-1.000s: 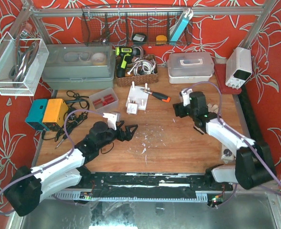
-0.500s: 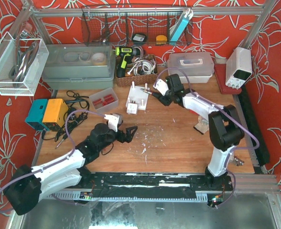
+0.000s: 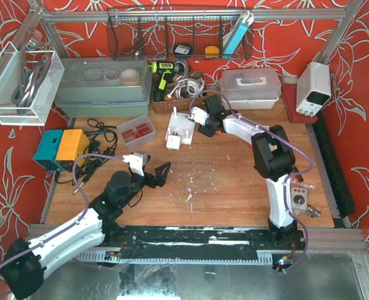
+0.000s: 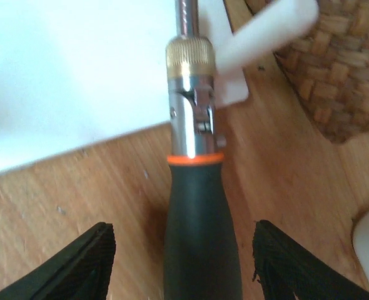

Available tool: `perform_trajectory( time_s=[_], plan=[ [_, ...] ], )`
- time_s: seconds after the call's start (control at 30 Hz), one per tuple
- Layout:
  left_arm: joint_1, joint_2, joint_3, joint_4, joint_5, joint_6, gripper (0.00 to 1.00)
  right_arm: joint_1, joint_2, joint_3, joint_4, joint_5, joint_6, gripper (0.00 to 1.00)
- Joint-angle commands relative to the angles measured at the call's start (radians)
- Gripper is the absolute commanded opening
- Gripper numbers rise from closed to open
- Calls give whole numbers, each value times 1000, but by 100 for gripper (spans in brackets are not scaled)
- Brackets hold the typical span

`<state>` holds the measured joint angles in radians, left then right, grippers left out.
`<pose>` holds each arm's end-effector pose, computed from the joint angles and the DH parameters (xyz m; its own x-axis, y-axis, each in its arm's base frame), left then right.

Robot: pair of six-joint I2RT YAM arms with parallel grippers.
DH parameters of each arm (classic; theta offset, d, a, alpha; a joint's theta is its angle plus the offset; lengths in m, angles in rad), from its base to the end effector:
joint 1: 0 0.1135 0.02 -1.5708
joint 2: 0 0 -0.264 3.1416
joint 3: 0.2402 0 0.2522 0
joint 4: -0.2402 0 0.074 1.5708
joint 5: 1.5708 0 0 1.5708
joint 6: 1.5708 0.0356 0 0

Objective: Install the large spring

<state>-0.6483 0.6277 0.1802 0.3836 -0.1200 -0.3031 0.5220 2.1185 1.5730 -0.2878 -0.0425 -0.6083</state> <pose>0.1319 -0.0946 0.2097 -0.1991 -0.2209 -0.9548 0.4661 0.8357 -0.2906 0.4081 0.2365 0.1820 -0.2277 -0.7896 -0.5698 -0.7958 0.4881 -0.3585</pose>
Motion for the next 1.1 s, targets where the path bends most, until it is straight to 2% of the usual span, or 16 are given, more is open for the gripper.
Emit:
perform_trajectory(
  time_s=[0.0, 0.37, 0.5, 0.67, 1.07],
  plan=[
    [-6, 4, 7, 20, -26, 7, 100, 29, 69, 92, -50, 38, -60, 63],
    [-6, 1, 5, 29, -10, 8, 100, 38, 164, 172, -24, 106, -113, 59],
    [-5, -8, 0, 29, -12, 7, 100, 37, 185, 174, -13, 109, -122, 55],
    [-5, 0, -2, 37, -9, 7, 100, 39, 179, 157, 7, 83, -146, 43],
    [-5, 10, 3, 35, -20, 13, 100, 56, 101, 136, 41, 107, -175, 5]
  ],
)
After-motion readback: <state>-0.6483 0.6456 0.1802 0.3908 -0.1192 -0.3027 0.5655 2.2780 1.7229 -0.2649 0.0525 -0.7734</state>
